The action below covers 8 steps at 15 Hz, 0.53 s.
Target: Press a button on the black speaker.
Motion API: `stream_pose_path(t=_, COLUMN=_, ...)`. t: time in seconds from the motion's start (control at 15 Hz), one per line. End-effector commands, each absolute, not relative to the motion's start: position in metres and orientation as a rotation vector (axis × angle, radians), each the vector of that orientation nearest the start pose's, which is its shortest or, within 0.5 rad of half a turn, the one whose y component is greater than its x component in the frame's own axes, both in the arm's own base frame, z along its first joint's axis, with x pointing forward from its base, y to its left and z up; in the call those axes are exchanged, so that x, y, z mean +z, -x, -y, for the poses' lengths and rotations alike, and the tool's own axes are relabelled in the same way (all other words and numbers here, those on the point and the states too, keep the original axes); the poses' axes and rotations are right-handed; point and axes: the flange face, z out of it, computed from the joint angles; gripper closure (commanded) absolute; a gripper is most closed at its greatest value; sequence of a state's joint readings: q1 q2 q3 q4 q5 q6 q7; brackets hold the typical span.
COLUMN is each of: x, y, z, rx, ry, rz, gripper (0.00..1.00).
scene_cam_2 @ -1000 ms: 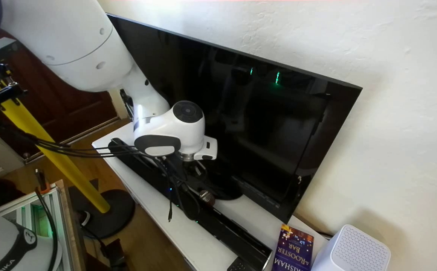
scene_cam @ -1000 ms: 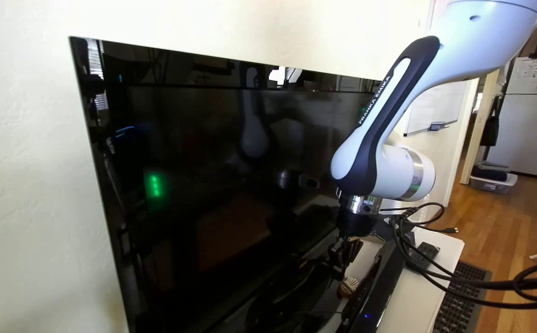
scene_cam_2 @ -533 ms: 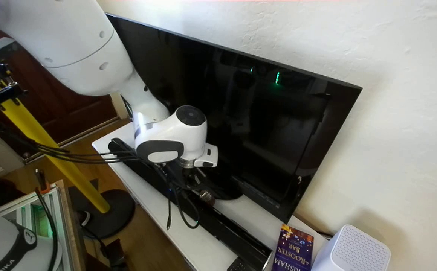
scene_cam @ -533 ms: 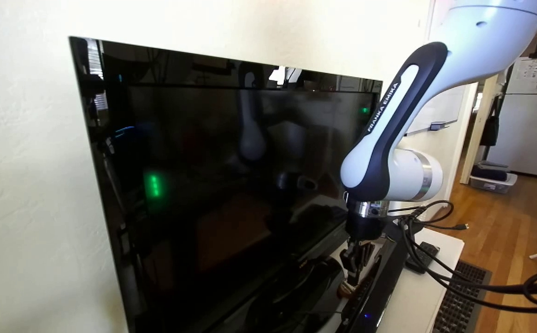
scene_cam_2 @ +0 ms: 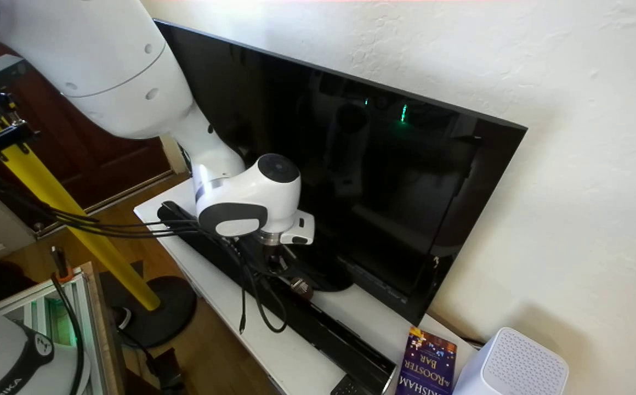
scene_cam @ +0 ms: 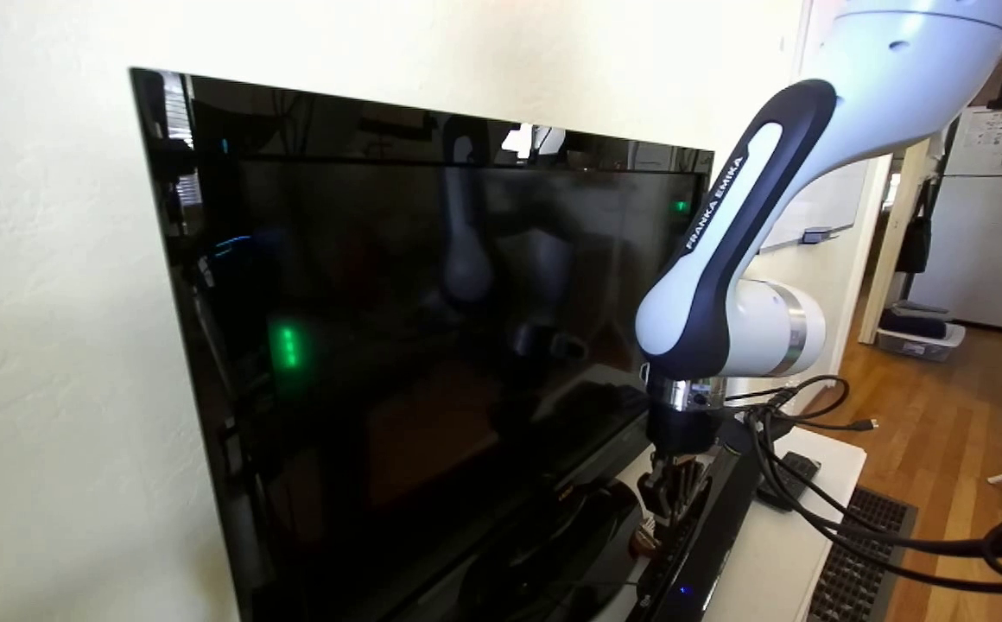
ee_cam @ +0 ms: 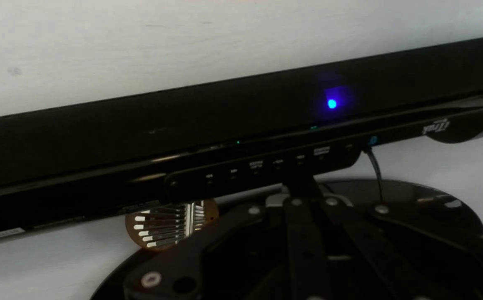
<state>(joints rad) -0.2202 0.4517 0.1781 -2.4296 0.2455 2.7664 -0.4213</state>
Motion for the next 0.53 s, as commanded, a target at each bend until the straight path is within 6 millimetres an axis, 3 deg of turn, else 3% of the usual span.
stream_pose_path(t=0.0, x=0.1202, y=-0.4633, z=0.0212, rx=0.149, ry=2.966, rz=0.196, gripper=1.00)
stream_pose_path(t=0.47, x=0.1136, y=-0.4628, z=0.0255, rx=0.151, ry=2.964, rz=0.182, gripper=1.00)
